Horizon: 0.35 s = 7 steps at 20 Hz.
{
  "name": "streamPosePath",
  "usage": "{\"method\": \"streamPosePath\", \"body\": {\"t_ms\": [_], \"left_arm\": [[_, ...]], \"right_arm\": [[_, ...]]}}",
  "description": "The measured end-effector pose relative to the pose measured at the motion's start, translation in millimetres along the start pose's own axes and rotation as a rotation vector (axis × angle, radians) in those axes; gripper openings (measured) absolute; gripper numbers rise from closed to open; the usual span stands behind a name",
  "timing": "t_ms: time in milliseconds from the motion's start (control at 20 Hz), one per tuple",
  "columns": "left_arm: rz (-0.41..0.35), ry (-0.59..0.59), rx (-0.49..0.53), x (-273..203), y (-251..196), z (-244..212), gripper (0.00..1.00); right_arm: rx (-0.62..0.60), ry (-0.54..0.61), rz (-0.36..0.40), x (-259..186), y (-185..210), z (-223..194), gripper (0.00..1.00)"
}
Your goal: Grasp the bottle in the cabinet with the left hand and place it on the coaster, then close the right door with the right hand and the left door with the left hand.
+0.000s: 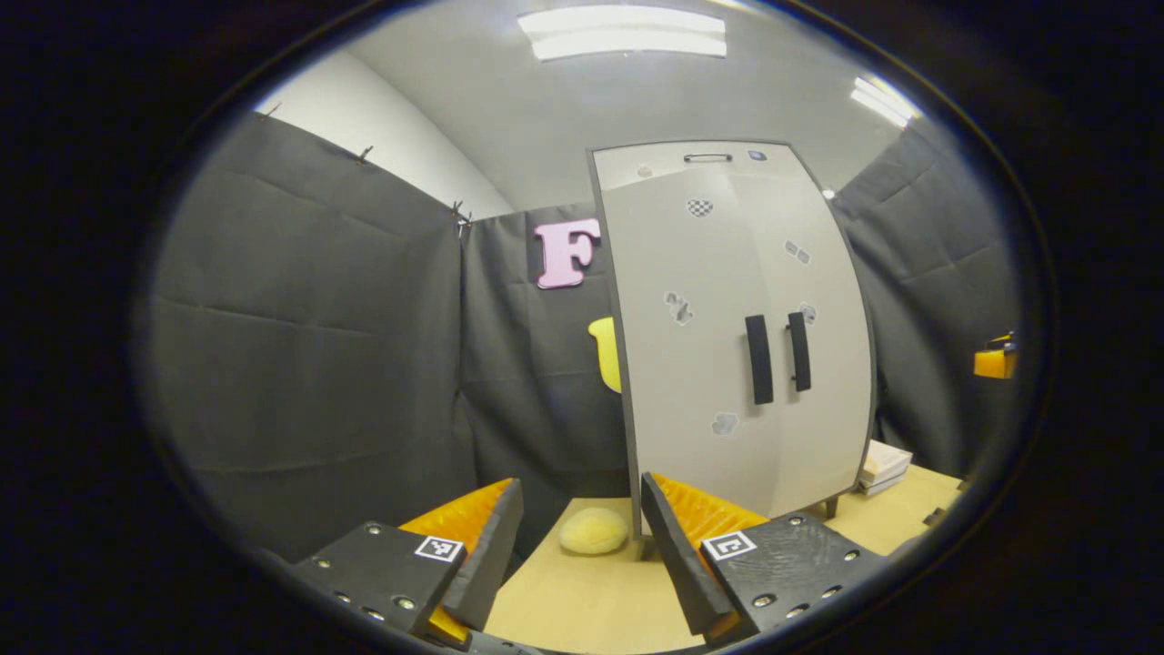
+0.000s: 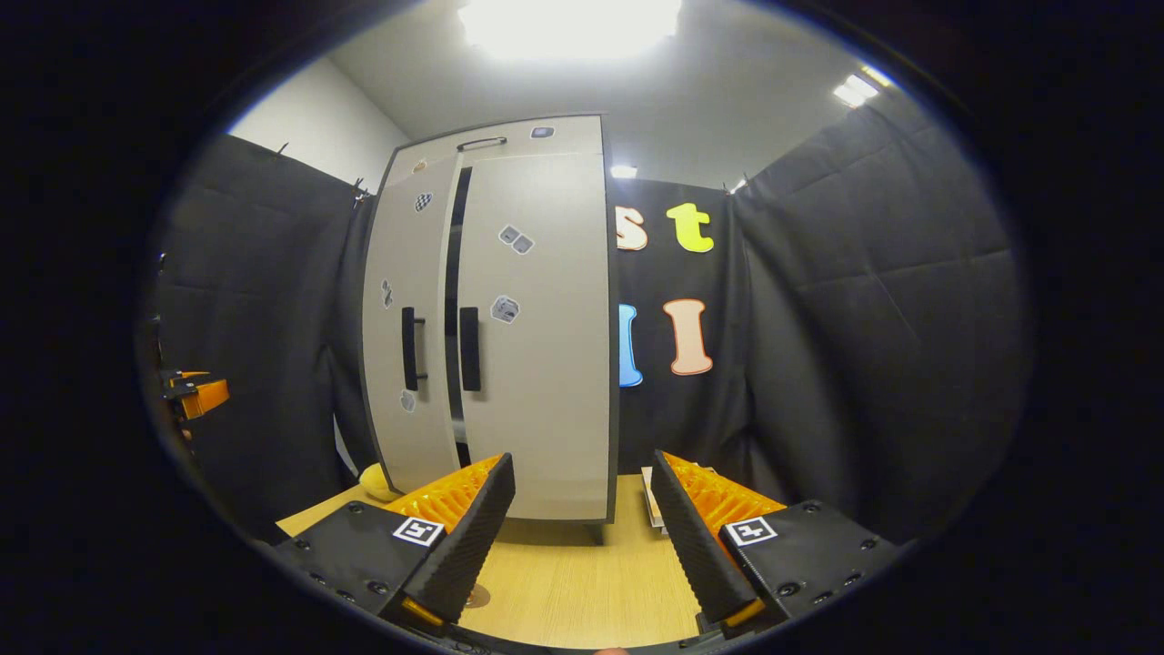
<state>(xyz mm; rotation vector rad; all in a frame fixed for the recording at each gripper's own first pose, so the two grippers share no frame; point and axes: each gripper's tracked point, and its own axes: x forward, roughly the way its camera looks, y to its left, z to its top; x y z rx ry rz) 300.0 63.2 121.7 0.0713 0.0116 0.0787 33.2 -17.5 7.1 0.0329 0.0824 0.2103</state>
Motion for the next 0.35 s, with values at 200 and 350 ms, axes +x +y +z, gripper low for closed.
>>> {"method": "streamPosePath", "body": {"t_ms": [200, 350], "left_arm": [[0.009, 0.002, 0.01, -0.5, 3.1, -1.3, 0.81], [0.01, 0.0, 0.014, -0.7, 4.7, -2.3, 0.81]], "right_arm": [[0.019, -0.003, -0.002, 0.4, -0.2, 0.4, 0.96], [0.019, -0.008, -0.005, 1.3, -0.4, 1.2, 0.96]]}}
